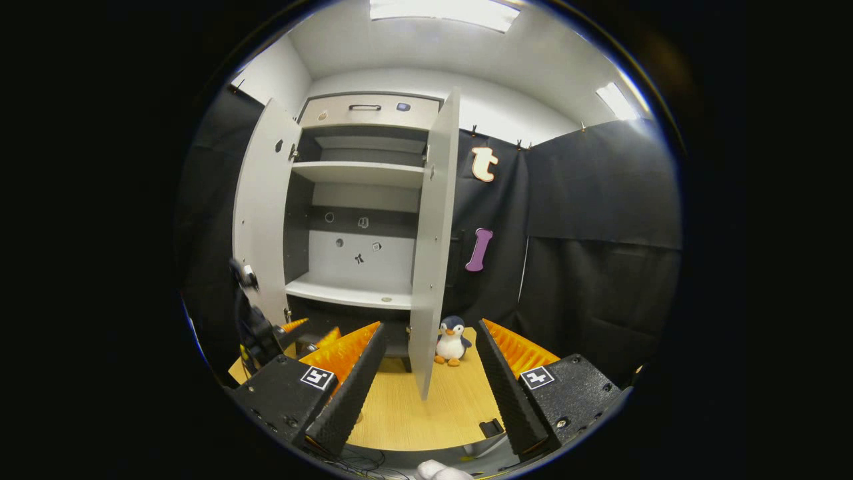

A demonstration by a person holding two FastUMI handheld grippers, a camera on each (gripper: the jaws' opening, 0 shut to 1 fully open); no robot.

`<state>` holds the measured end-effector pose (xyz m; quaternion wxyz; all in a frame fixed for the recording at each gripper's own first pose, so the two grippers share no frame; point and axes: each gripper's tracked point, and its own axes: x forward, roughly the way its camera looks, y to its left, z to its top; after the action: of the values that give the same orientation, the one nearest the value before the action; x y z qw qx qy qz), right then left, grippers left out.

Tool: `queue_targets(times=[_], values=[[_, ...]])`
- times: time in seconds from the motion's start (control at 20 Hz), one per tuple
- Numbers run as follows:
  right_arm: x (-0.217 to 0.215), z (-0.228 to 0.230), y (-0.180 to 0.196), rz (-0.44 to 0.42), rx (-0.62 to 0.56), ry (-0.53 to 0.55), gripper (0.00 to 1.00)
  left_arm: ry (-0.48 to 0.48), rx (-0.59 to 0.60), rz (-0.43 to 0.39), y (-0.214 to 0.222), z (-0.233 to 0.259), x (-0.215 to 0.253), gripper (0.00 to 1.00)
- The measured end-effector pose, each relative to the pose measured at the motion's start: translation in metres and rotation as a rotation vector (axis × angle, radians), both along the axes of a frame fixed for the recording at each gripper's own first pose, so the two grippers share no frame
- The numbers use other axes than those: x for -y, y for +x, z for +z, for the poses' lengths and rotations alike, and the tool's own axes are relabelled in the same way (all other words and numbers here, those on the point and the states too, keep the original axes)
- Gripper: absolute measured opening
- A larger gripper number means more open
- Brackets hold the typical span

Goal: Grasp the bottle in the cabinet with the left hand and place it on the coaster, then close the right door with the right hand and the left door with the left hand.

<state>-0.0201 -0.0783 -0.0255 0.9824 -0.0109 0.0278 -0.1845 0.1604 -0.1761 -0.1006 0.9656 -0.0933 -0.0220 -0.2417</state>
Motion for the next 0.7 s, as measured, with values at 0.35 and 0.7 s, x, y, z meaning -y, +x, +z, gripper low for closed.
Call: queue_targets(times=[0.35, 0.7], values=[[0.017, 0.005, 0.013, 0.016, 0.031, 0.003, 0.84, 0.124, -0.002, 0.149, -0.025, 0.057, -0.099, 0.95], [0.089, 0.013, 0.072, 0.020, 0.028, 0.004, 0.84, 0.250, -0.047, 0.351, -0.075, 0.065, -0.184, 0.95]])
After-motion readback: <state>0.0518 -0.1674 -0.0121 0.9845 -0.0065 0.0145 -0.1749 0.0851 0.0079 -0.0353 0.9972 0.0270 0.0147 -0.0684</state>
